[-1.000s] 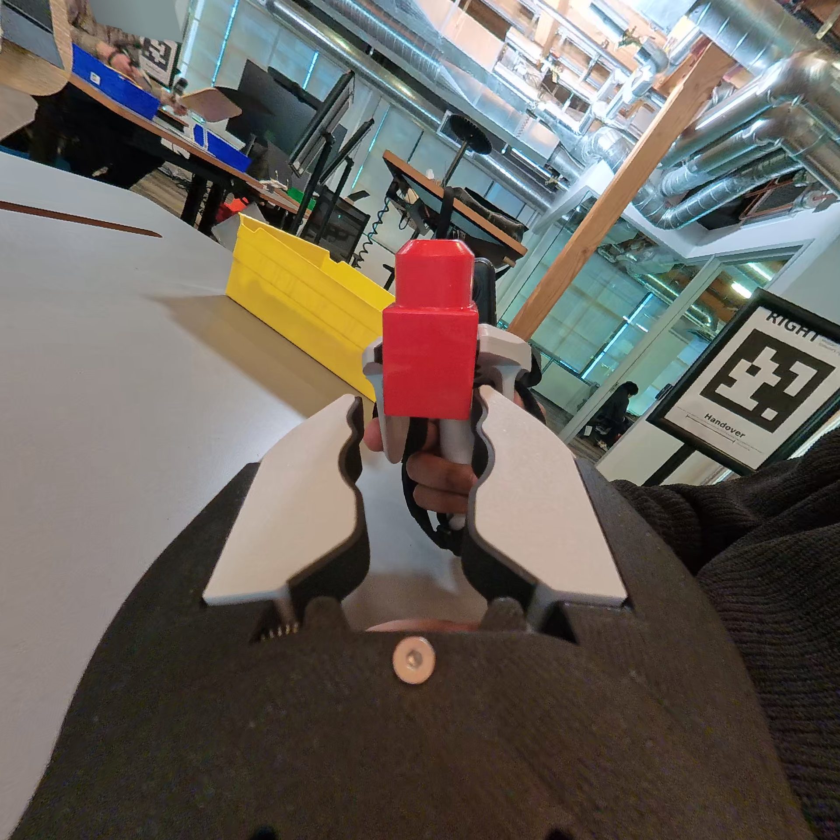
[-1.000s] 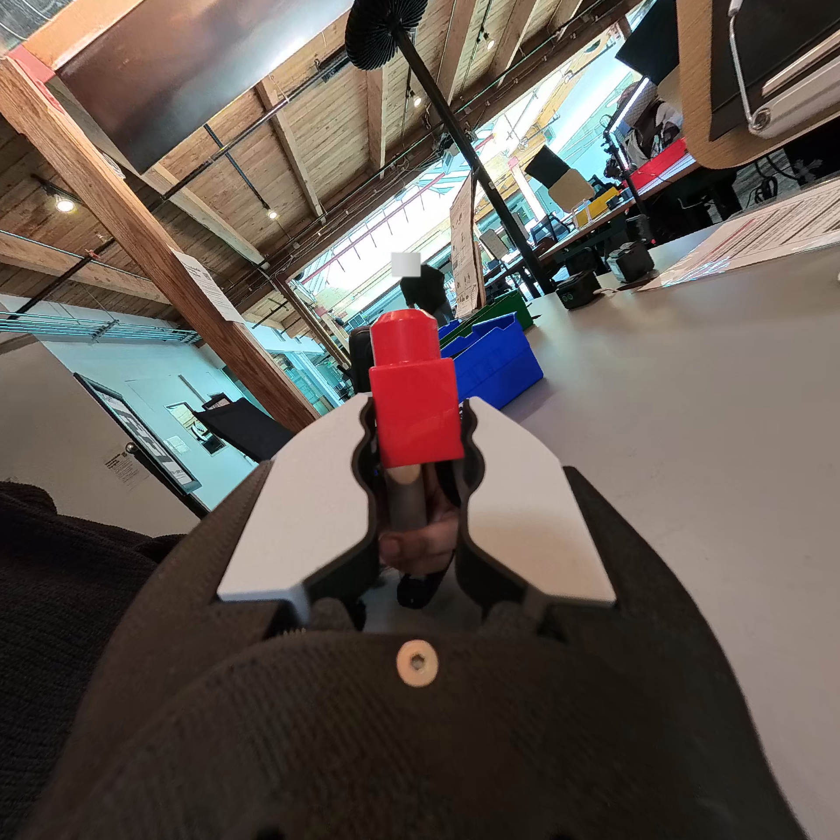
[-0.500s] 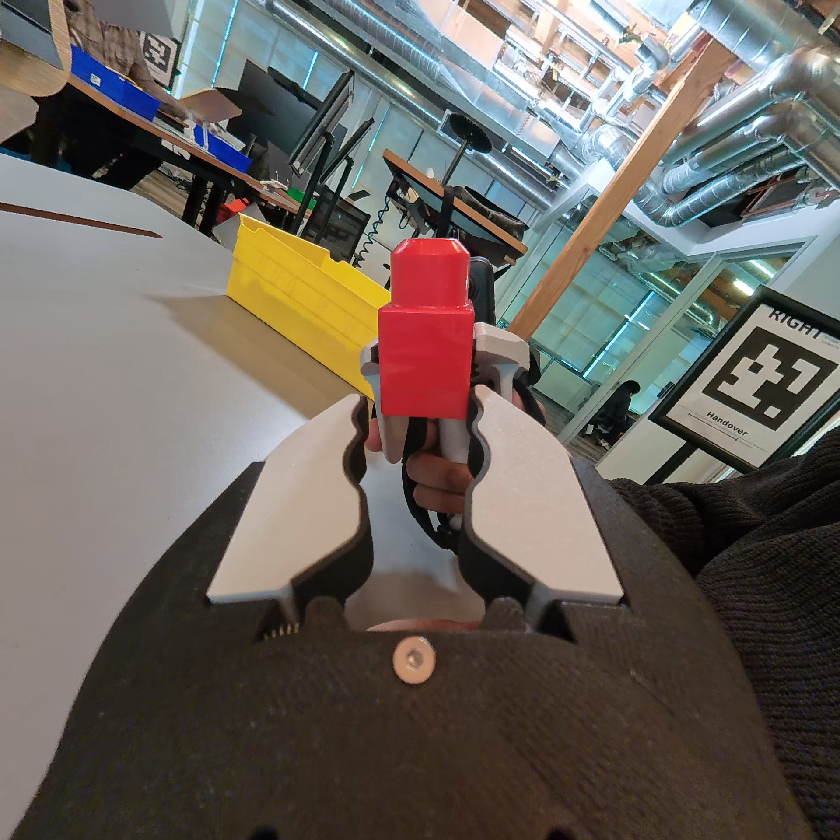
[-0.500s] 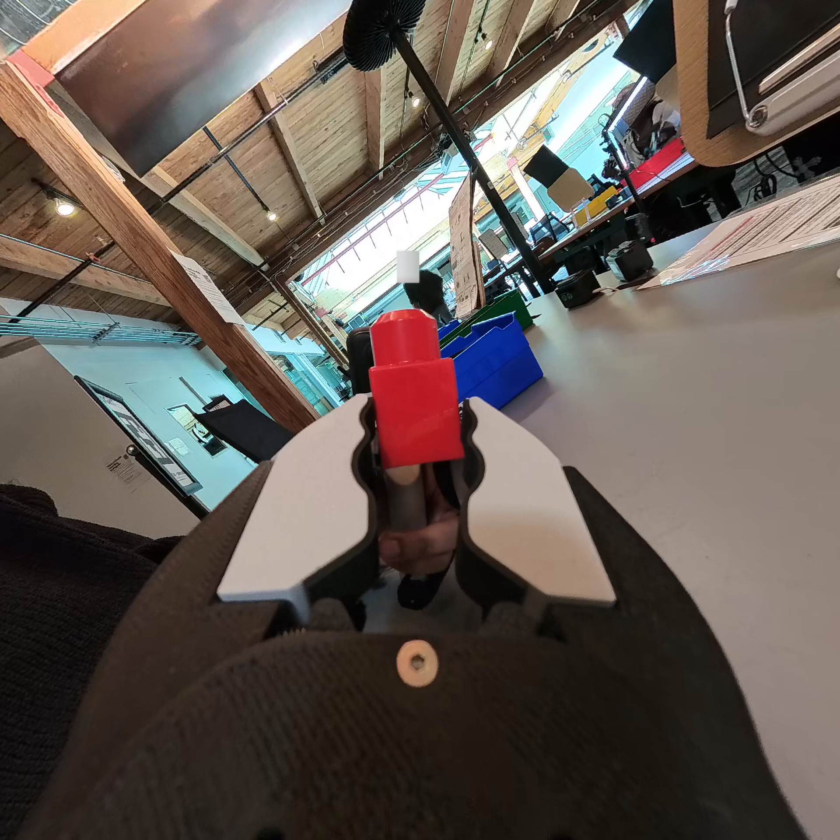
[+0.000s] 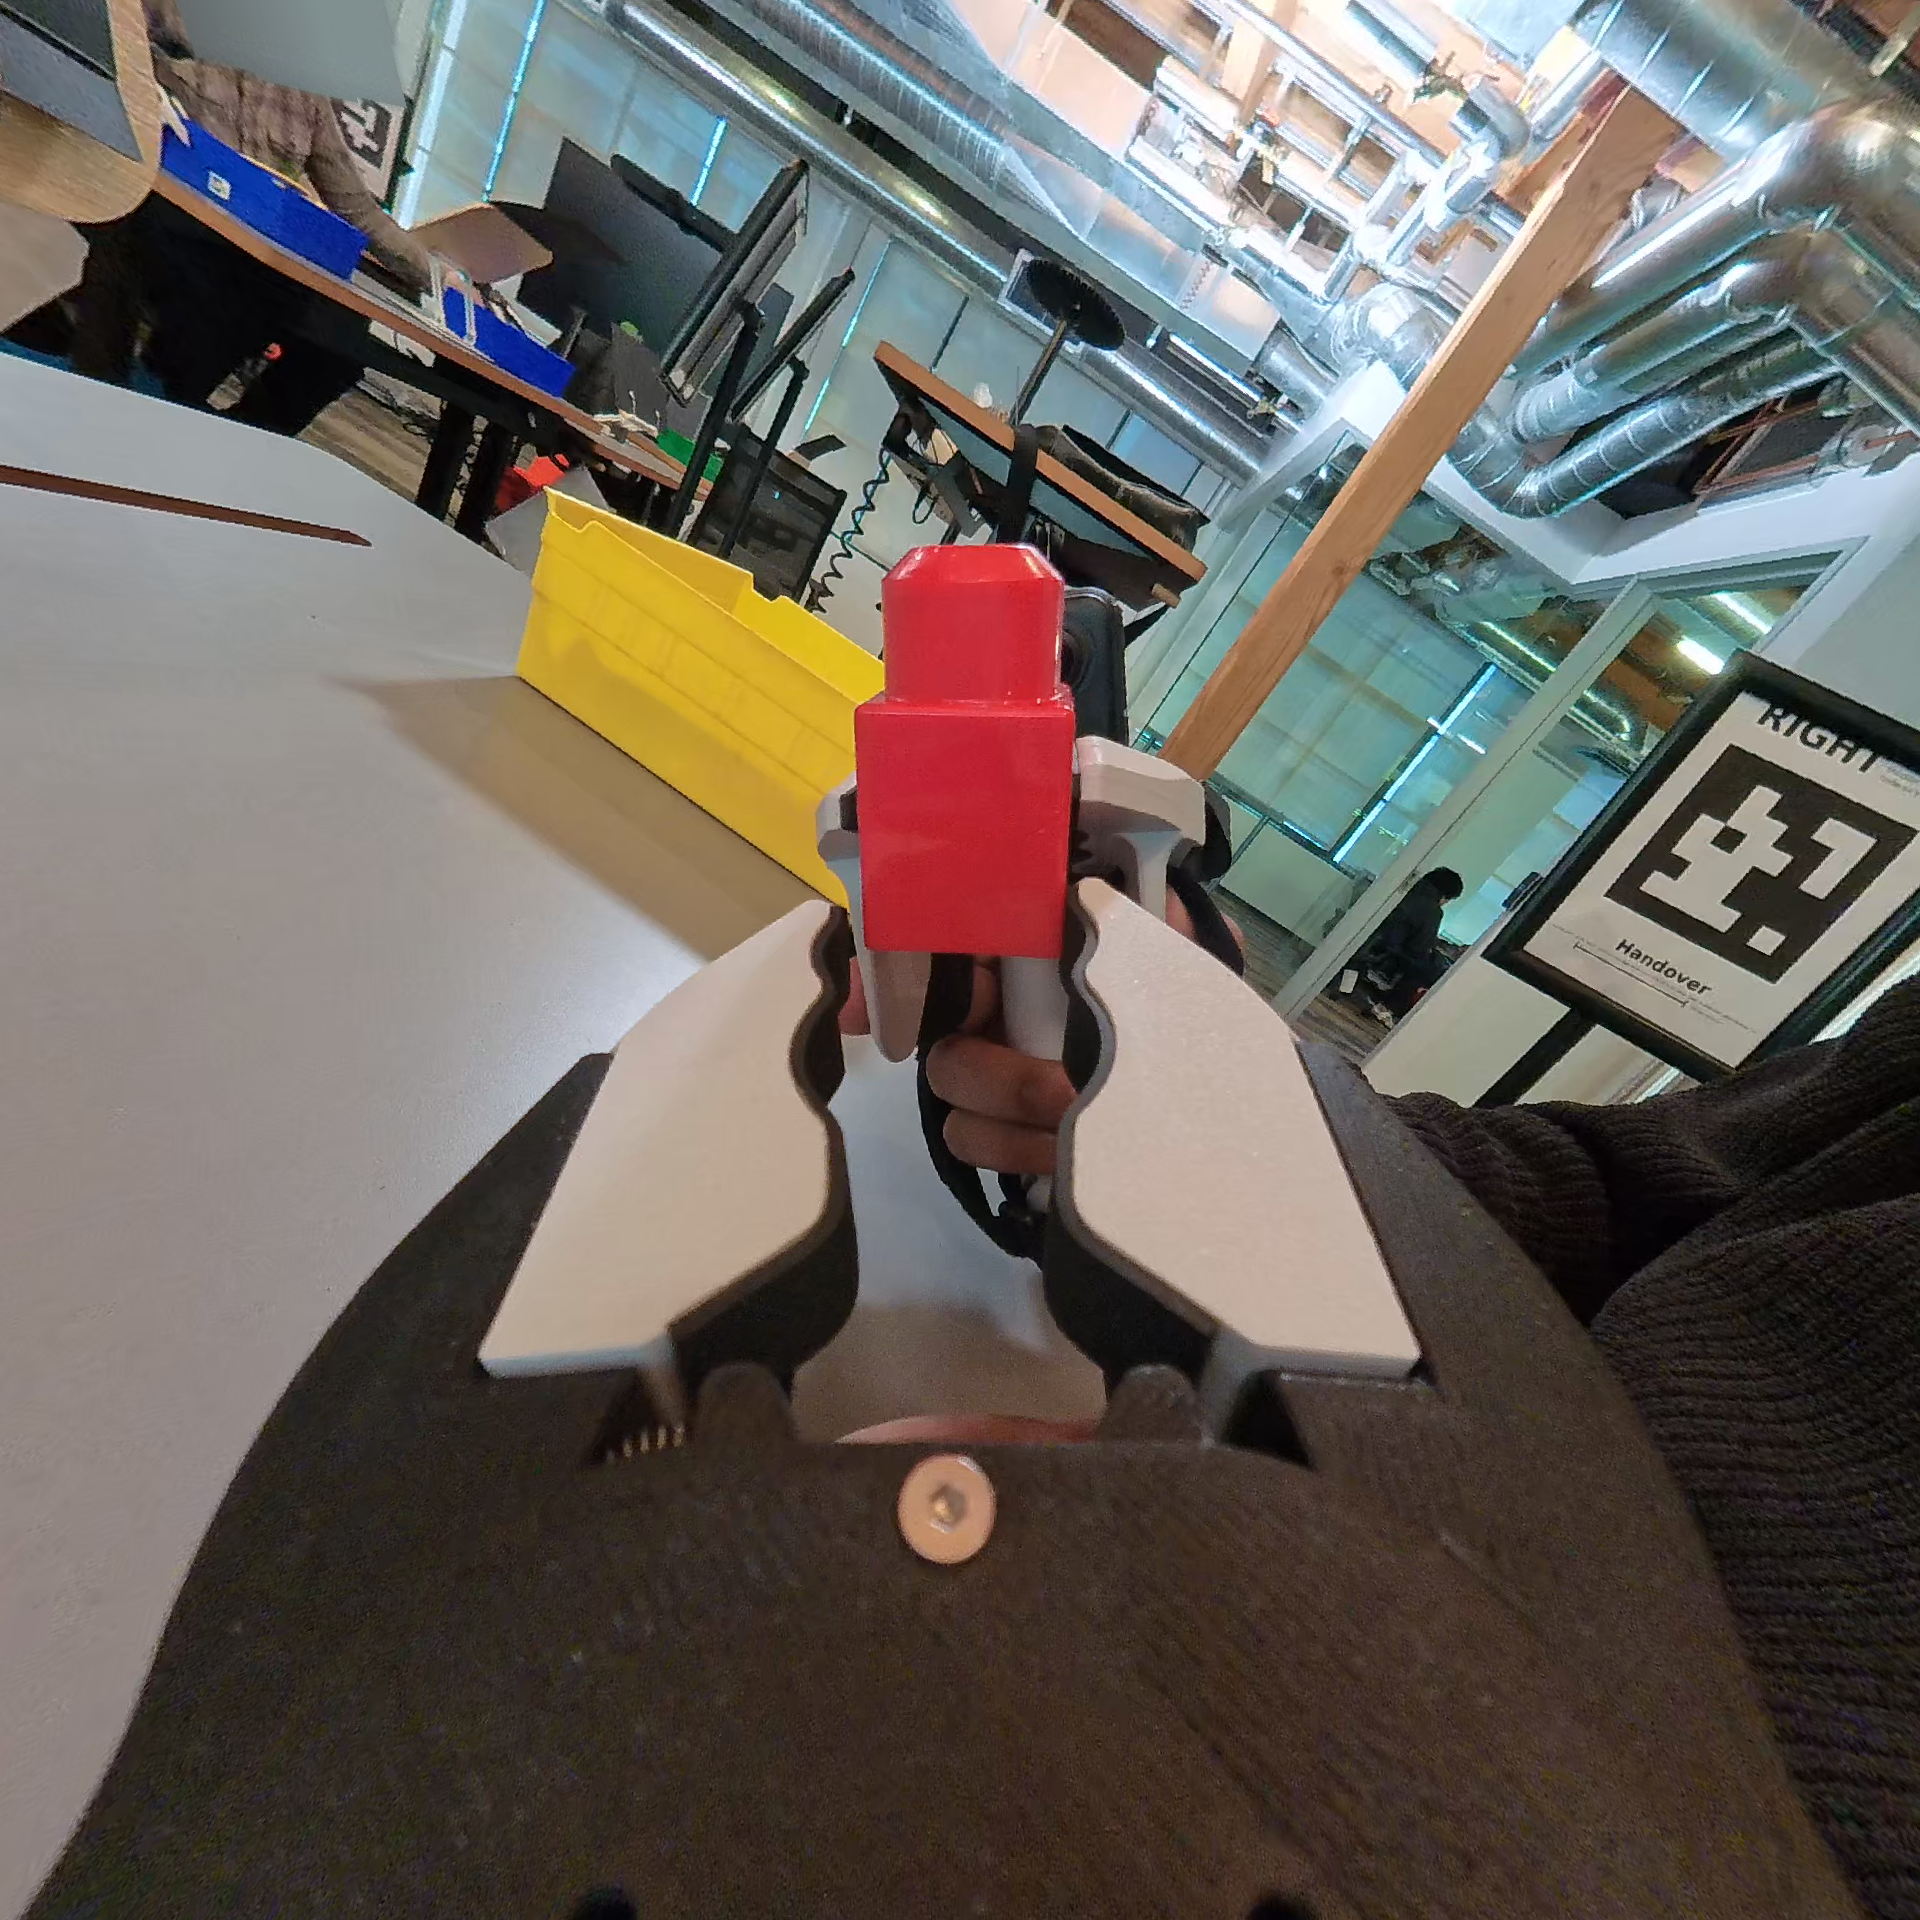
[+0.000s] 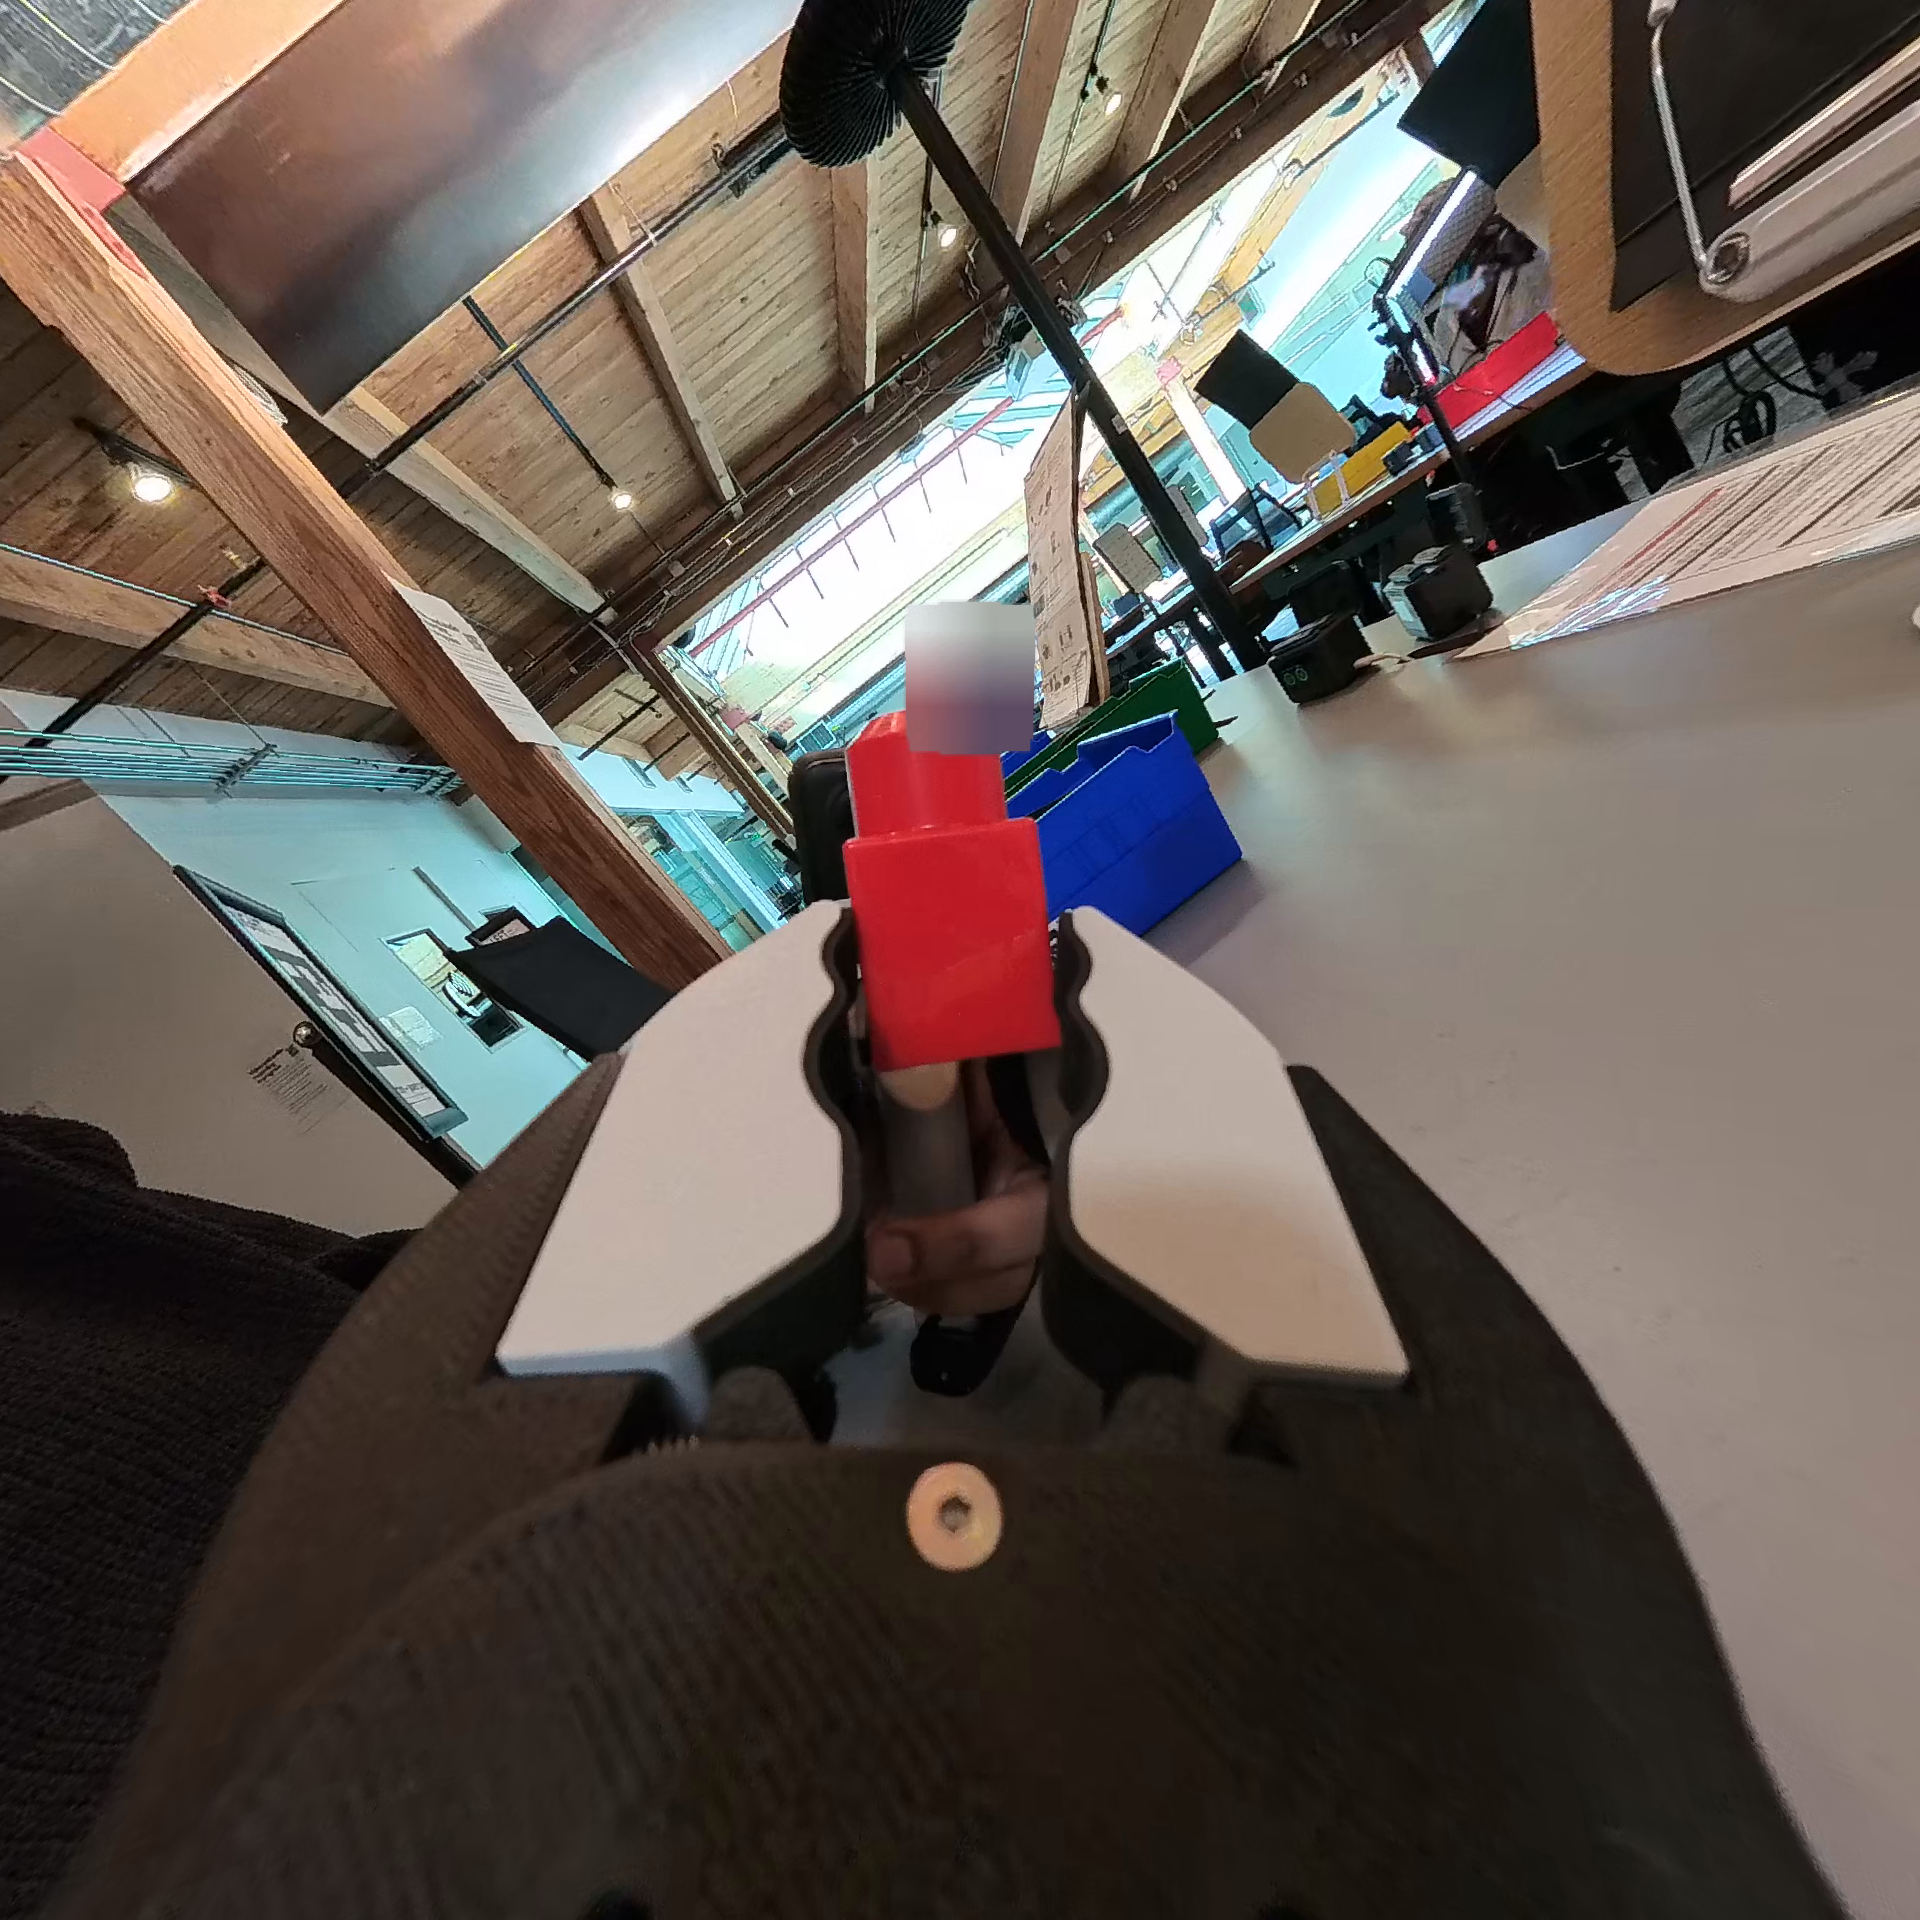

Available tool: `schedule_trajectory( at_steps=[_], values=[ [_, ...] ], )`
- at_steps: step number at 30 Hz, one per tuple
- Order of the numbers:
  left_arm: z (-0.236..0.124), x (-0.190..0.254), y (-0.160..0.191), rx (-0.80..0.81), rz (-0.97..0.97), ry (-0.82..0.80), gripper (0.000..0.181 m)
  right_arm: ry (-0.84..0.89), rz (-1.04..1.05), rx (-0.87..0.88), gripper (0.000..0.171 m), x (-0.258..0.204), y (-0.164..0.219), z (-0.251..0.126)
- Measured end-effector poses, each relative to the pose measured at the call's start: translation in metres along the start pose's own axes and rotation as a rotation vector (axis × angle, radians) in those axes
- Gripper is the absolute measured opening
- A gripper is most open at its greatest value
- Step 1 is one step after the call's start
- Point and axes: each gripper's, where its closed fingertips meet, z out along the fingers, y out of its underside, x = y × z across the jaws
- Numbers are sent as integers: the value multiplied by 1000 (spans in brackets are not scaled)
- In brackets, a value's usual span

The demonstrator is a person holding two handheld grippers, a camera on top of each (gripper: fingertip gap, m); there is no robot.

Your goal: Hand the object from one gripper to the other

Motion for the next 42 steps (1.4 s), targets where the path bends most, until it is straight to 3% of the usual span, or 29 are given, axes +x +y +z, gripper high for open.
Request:
schedule_trajectory(
  at_steps=[31,42],
  values=[
    [-1,1,-3,0,-26,16,37,-11,35,5,36,-1,0,0],
    [-10,-13,-10,51,-212,11,37,107,-230,4,50,5,-18,-11]
  ],
)
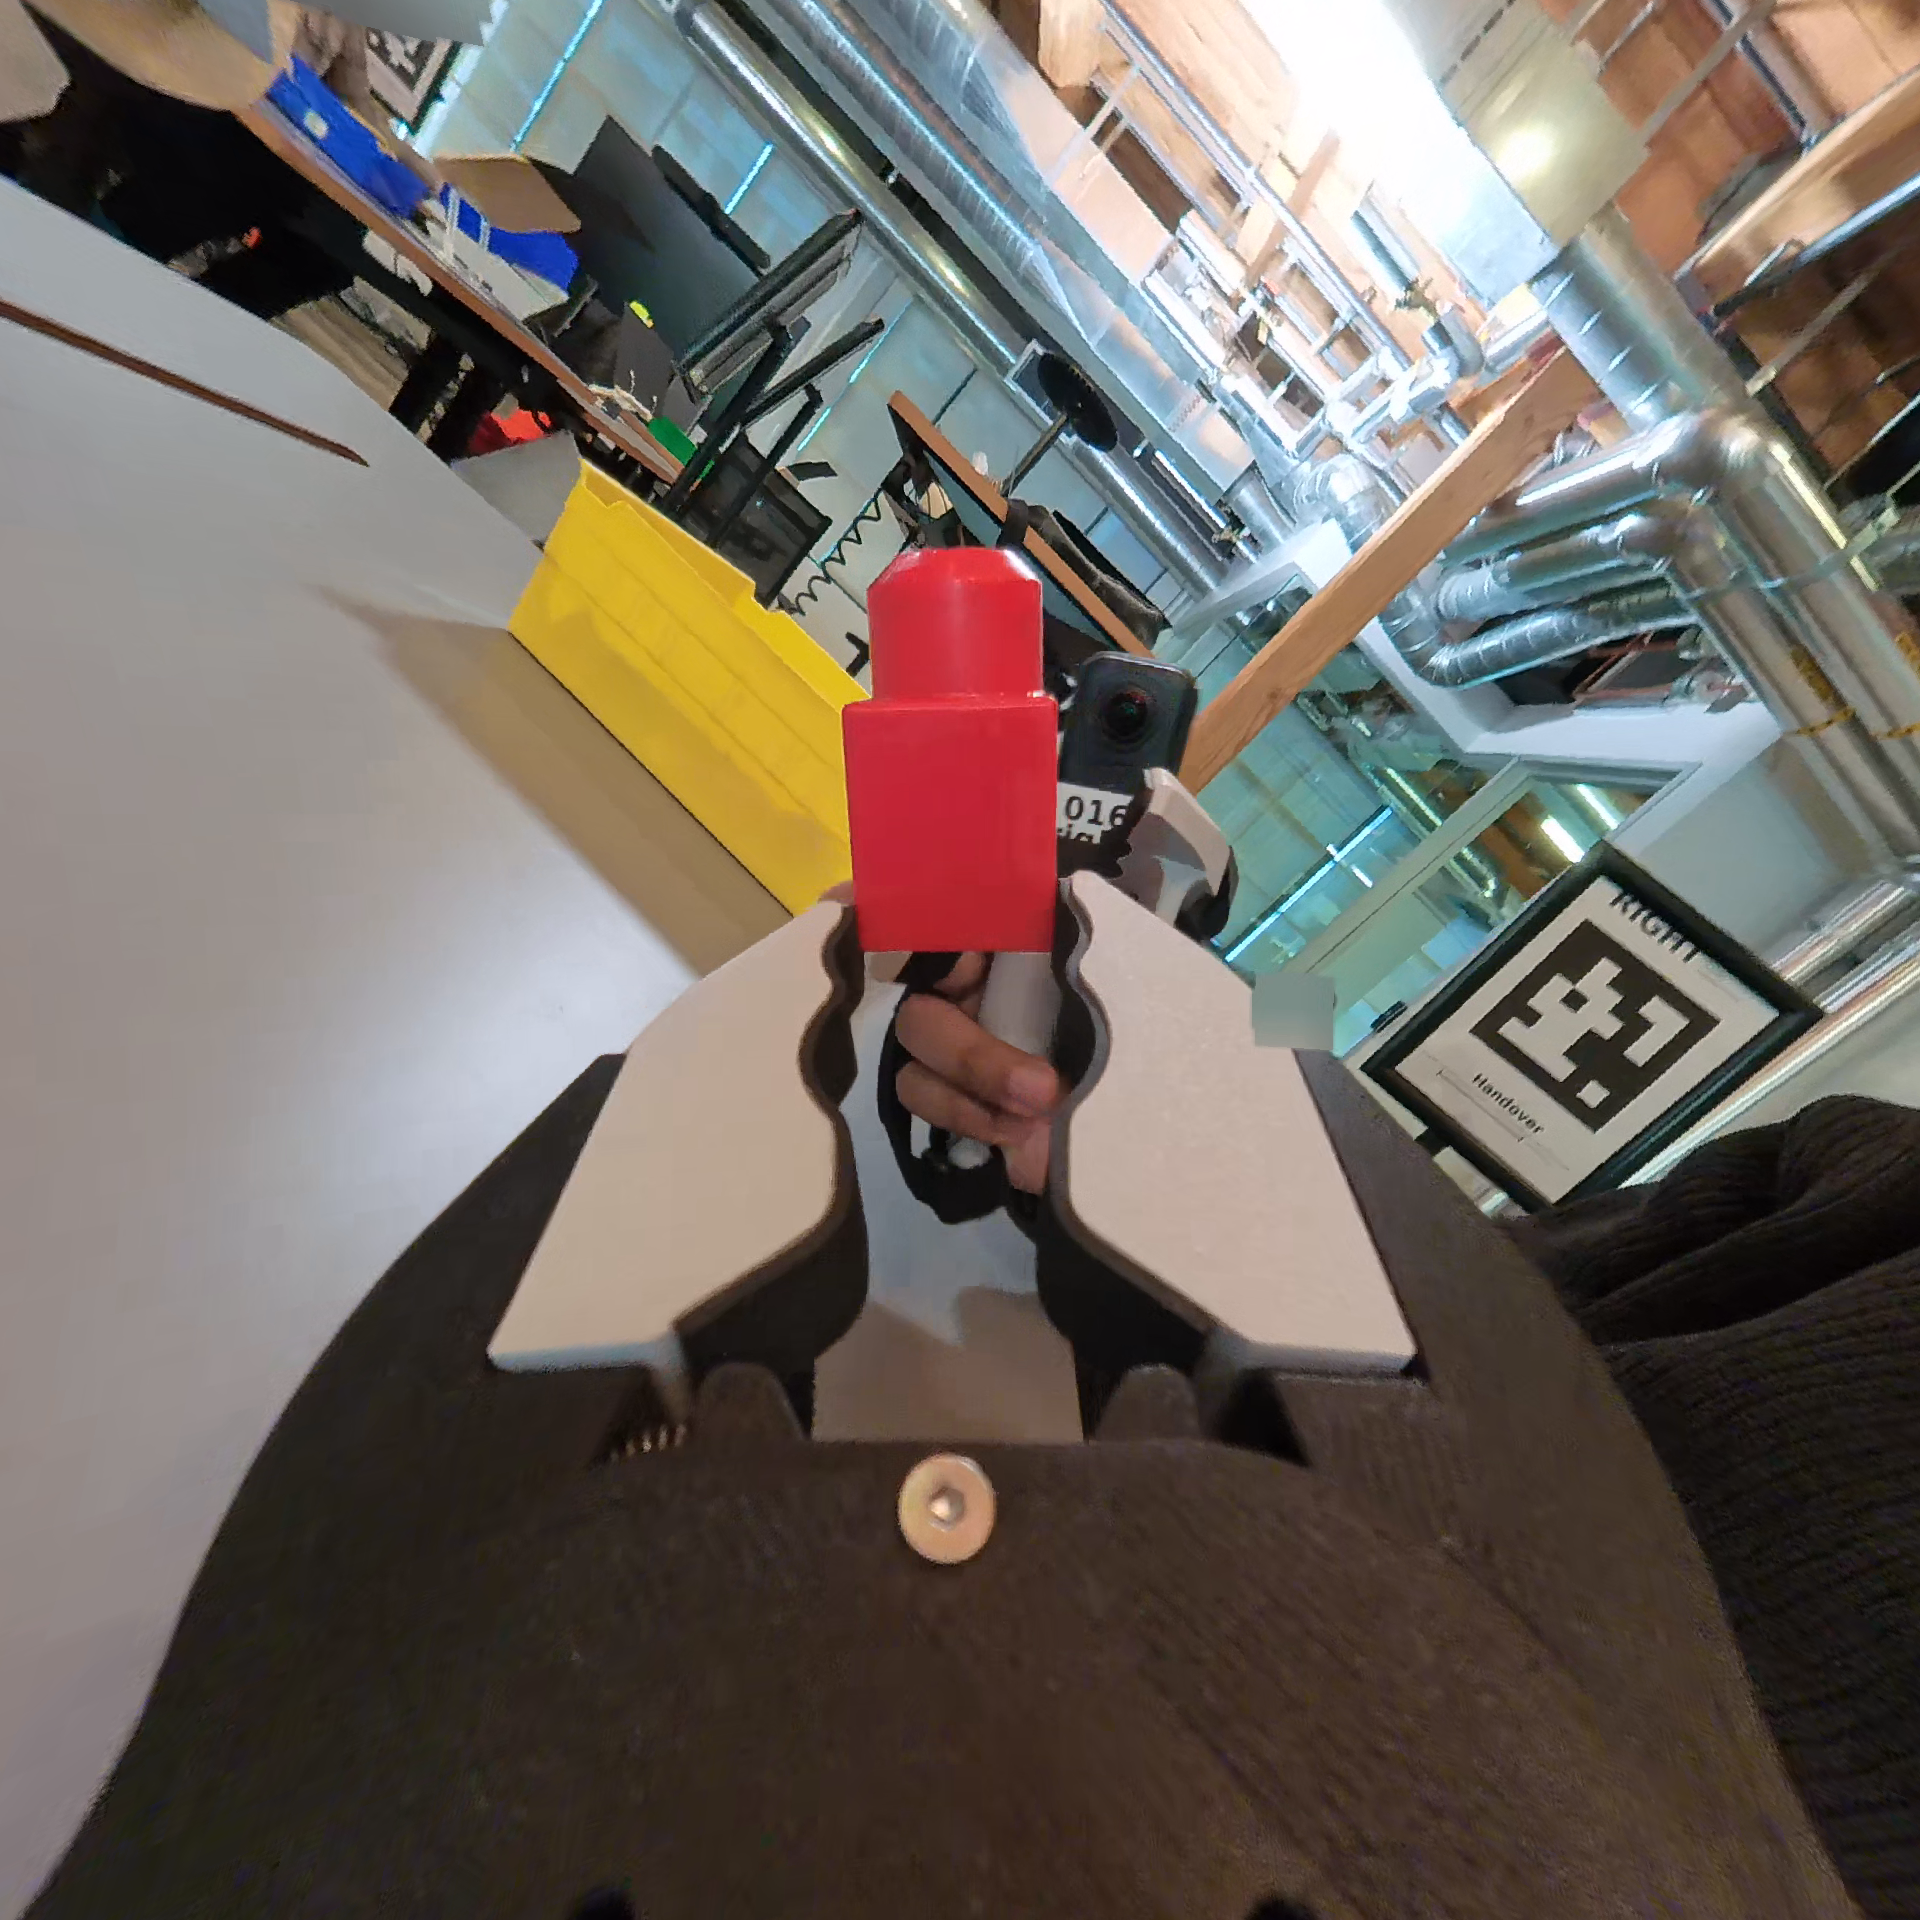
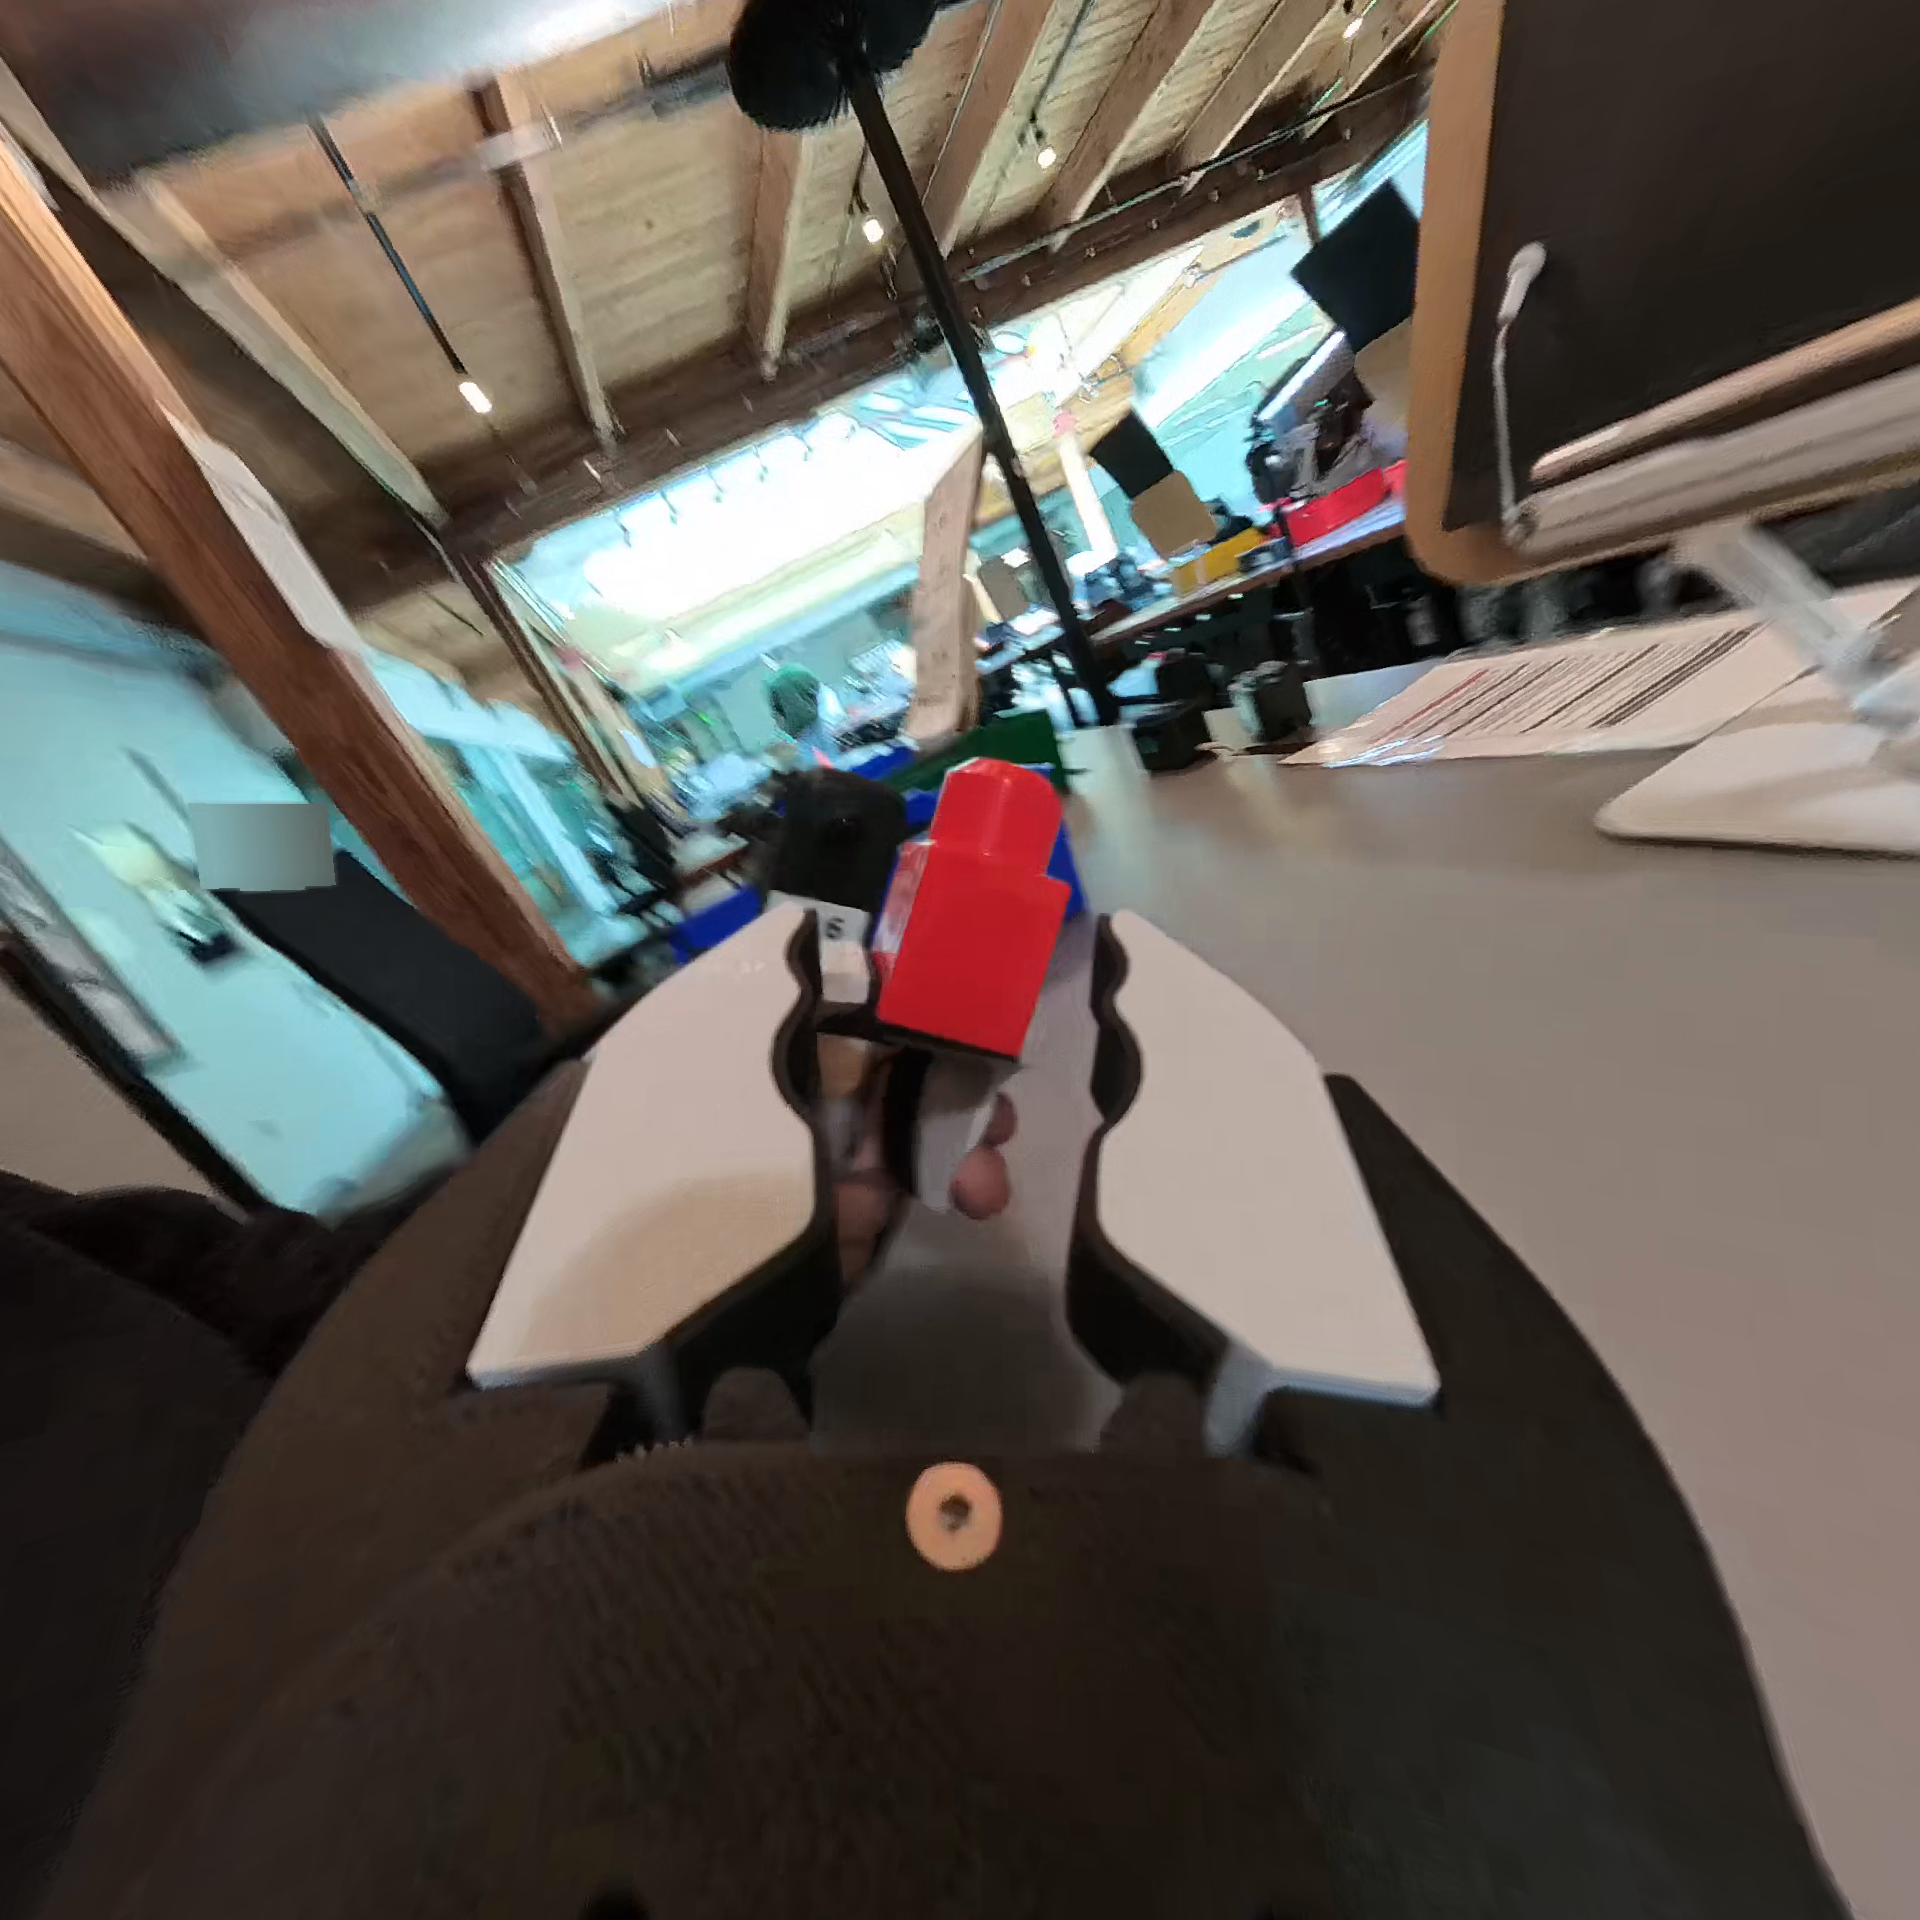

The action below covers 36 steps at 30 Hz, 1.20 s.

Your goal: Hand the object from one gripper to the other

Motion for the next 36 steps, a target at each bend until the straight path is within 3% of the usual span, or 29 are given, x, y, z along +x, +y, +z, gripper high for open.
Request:
schedule_trajectory(
  at_steps=[3,5,8,11,17,25,36],
  values=[
    [-1,-6,7,-48,-95,-4,37,87,-432,-64,68,0,-1,-2],
    [-1,-8,10,-67,-144,9,35,117,-788,-154,68,-1,8,-4],
    [-1,-5,14,-89,-197,42,36,155,-1051,-317,75,8,34,-4],
    [1,-5,24,-152,-204,41,36,143,-1079,-335,87,6,44,2],
    [4,2,38,-243,-190,67,37,145,-1124,-344,89,4,44,1],
    [6,8,50,-308,-187,100,37,151,-1167,-353,68,3,43,-1],
    [8,4,49,-283,-119,57,41,230,-1192,-404,68,13,42,-3]
  ],
)
